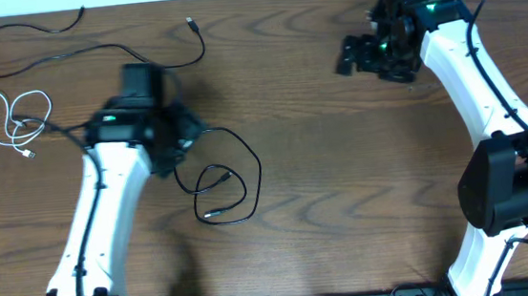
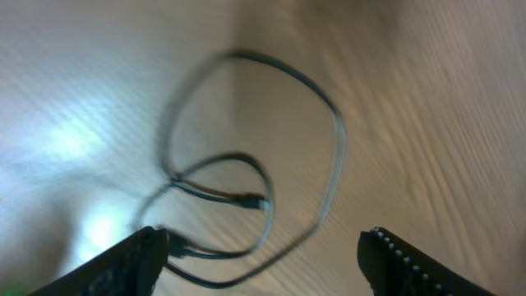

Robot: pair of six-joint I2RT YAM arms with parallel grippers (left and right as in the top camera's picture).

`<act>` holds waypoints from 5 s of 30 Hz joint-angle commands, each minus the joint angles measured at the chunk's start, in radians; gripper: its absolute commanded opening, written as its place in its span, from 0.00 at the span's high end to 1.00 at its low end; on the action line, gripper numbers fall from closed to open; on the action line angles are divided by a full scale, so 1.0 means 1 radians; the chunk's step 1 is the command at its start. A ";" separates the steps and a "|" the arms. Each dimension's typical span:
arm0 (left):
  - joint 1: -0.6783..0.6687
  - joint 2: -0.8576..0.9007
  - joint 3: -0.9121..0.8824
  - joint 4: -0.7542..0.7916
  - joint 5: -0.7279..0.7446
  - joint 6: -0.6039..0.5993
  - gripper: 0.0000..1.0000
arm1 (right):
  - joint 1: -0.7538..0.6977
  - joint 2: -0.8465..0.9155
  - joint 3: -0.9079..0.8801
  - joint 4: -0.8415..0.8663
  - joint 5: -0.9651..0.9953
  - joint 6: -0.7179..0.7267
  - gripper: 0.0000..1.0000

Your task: Untangle cables

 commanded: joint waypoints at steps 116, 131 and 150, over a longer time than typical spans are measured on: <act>-0.046 0.456 -0.034 0.221 -0.043 -0.079 0.46 | 0.211 0.455 0.286 -0.239 0.082 0.010 0.01; -0.091 0.548 -0.034 0.243 -0.106 -0.137 0.78 | 0.224 0.455 0.286 -0.239 0.101 0.006 0.01; -0.083 0.273 -0.027 0.325 0.343 0.214 0.93 | 0.223 0.455 0.286 -0.235 0.101 0.006 0.01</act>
